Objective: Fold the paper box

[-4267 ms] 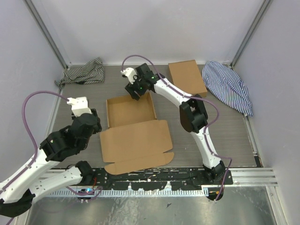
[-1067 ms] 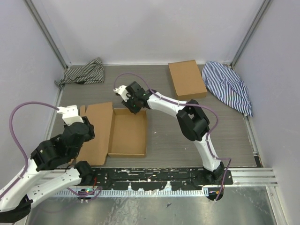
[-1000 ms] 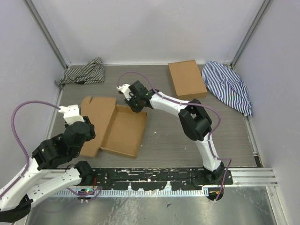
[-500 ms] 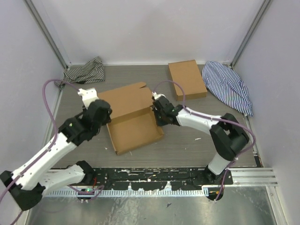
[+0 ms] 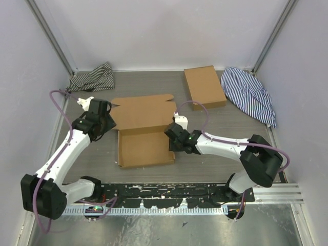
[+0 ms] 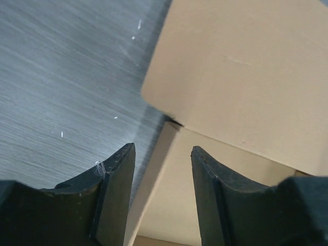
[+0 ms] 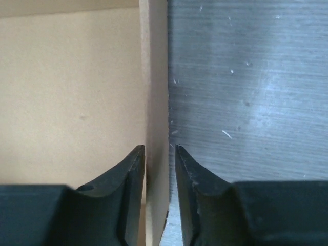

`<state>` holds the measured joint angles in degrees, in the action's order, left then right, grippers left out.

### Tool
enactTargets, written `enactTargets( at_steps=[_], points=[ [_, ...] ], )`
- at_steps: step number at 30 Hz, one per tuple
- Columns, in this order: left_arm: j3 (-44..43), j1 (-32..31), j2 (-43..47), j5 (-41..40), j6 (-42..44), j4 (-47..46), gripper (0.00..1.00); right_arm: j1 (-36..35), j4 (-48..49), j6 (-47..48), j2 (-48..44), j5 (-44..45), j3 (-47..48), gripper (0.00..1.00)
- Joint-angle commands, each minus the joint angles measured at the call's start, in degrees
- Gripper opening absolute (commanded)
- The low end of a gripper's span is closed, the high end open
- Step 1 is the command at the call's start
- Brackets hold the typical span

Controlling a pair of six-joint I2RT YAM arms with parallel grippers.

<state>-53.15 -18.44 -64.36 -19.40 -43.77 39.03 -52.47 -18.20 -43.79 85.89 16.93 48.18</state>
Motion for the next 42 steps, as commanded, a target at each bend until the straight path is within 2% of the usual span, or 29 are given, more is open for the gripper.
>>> enactTargets(
  at_steps=[1,2,7,8,10,12,14,17,23,29,33,37,42],
  points=[
    [2.32,3.74,-1.22,5.64,0.25,-4.48,0.56,-1.64,-6.28,-3.49,-1.36,4.57,2.65,0.49],
    [2.2,4.82,-1.66,7.18,0.45,-5.02,0.57,-1.67,-6.97,-3.28,-2.33,5.28,2.78,0.6],
    [0.62,11.21,-7.08,12.49,1.46,-7.98,0.59,-0.19,-7.68,2.97,-9.06,9.34,4.51,0.98],
    [0.74,12.9,-7.84,14.29,1.49,-9.55,0.59,1.33,-7.3,4.63,-9.69,9.04,5.33,1.0],
    [1.46,16.26,-11.2,18.17,0.93,-12.86,0.59,6.92,-4.43,9.02,-10.5,4.4,6.04,1.0],
    [2.91,19.54,-13.72,23.66,-0.48,-17.17,0.59,15.23,0.73,11.4,-11.1,-4.82,4.99,1.0],
    [4.18,21.96,-16.53,28.9,-2.44,-21.08,0.57,23.19,6.53,11.23,-10.95,-14.46,3.31,1.0],
    [4.78,22.83,-19.98,32.03,-3.25,-24.96,0.55,30.54,10.54,9.95,-6.95,-21.71,4.23,1.0],
    [4.53,22.83,-24.37,33.85,-3.96,-27.3,0.55,33.83,17.41,7.0,4.42,-32.19,7.35,0.99],
    [4.19,22.92,-25.98,32.89,-3.94,-28.36,0.54,34.68,26.3,4.81,12.54,-41.09,7.91,0.92],
    [3.69,23.05,-27.99,33.85,-4.42,-30.04,0.53,34.63,29.25,4.83,16.9,-44.75,9.89,0.83],
    [3.46,23.04,-29.37,34.69,-4.44,-31.53,0.47,34.56,31.16,4.97,19.33,-46.43,11.03,0.75],
    [2.93,22.92,-28.7,35.07,-4.32,-32.15,0.44,33.99,31.47,6.29,20.02,-47.27,12.31,0.6]
  ],
)
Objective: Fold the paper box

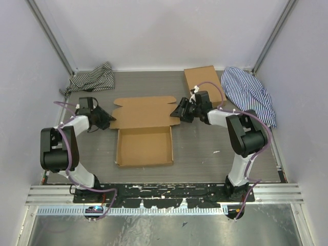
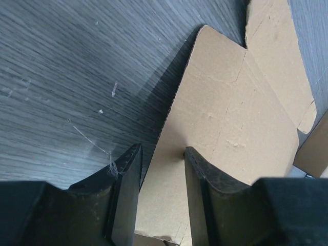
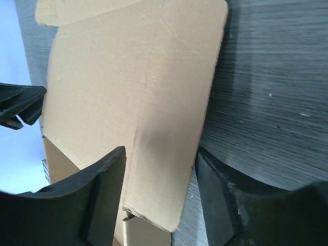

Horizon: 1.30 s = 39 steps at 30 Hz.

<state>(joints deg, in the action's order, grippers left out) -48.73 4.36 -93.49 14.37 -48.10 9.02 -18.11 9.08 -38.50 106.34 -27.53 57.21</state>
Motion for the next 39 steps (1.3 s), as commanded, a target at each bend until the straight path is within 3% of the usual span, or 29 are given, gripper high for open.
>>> enactTargets(
  at_steps=[1,4,7,17,39],
  points=[
    [-1.72,0.12,0.54,1.6,0.16,-2.16,0.43,-0.7,4.0,1.44,-0.48,-2.64,3.66,0.56],
    [-1.99,-0.09,1.42,1.97,0.48,-2.07,0.4,-1.93,1.12,3.39,-0.66,-0.99,5.3,0.44],
    [-2.25,-0.97,2.89,1.03,1.53,-1.32,0.38,-3.58,-2.93,5.92,-1.08,2.46,7.53,0.4],
    [-6.96,-7.76,5.39,-5.63,7.58,5.84,0.38,-9.02,-14.91,12.75,-0.73,15.28,14.6,0.4],
    [-23.7,-22.5,-3.27,-26.65,16.8,23.52,0.37,-15.81,-24.51,16.07,2.5,30.95,20.84,0.38]
  ],
)
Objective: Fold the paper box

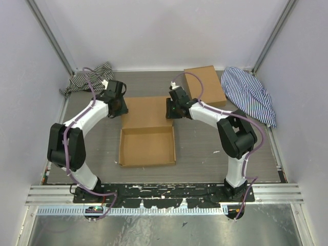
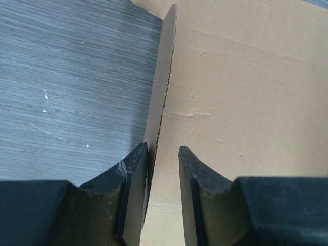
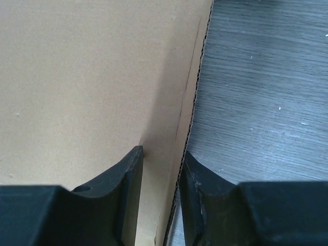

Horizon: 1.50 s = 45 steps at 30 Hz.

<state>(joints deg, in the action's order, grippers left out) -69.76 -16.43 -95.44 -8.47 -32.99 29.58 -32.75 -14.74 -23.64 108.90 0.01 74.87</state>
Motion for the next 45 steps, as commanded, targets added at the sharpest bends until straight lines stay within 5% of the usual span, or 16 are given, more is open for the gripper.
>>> enactTargets(
  at_steps=[1,30,36,42,45],
  points=[
    [-2.82,-2.09,-1.57,-4.1,1.72,3.02,0.37,-1.36,-0.9,1.22,0.02,3.8,3.37,0.37],
    [-11.0,-11.43,-11.7,-15.07,3.14,9.92,0.34,-8.53,-7.58,0.42,4.47,17.6,9.74,0.36],
    [-8.41,-11.45,-7.23,-19.68,3.17,9.09,0.24,-8.19,-7.51,-0.69,2.97,19.2,8.61,0.36],
    [-3.82,-11.44,-0.88,-22.72,3.6,5.41,0.0,-6.38,-5.97,-2.38,-0.49,17.44,5.3,0.38],
    [0.65,-11.44,2.57,-23.14,4.21,1.25,0.0,-5.19,-4.54,-2.41,-3.05,15.4,3.06,0.39]
  ],
)
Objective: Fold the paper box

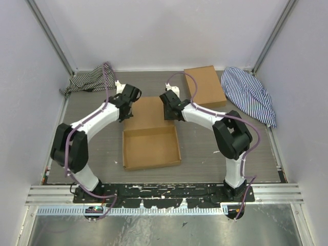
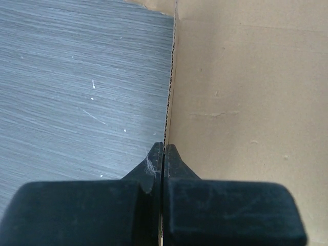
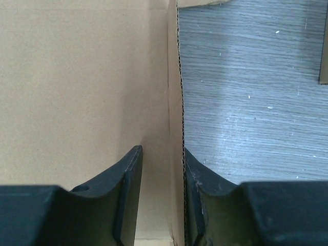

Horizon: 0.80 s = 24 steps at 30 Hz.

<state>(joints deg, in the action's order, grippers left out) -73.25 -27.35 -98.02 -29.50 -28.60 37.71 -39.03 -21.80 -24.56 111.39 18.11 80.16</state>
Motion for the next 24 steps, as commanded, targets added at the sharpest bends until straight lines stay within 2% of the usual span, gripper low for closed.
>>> enactTargets(
  at_steps=[1,5,16,21,24],
  points=[
    [5.75,-0.51,6.51,-1.89,0.12,-8.78,0.0,1.4,2.92,-1.21,-6.45,-3.63,-3.14,0.39],
    [12.68,-0.5,12.41,-1.18,1.8,-16.33,0.0,3.15,3.71,-0.21,-9.74,-8.12,-5.18,0.41],
    [34.53,-0.51,31.24,5.15,9.44,-45.73,0.0,9.63,5.68,4.17,-16.27,-19.32,-8.12,0.42],
    [40.17,-0.53,37.52,9.97,11.53,-53.19,0.0,10.79,8.13,6.14,-17.87,-26.12,-8.69,0.42],
    [41.87,-0.59,39.72,12.14,12.2,-55.26,0.0,10.94,8.9,6.49,-18.64,-27.26,-8.94,0.42]
  ],
)
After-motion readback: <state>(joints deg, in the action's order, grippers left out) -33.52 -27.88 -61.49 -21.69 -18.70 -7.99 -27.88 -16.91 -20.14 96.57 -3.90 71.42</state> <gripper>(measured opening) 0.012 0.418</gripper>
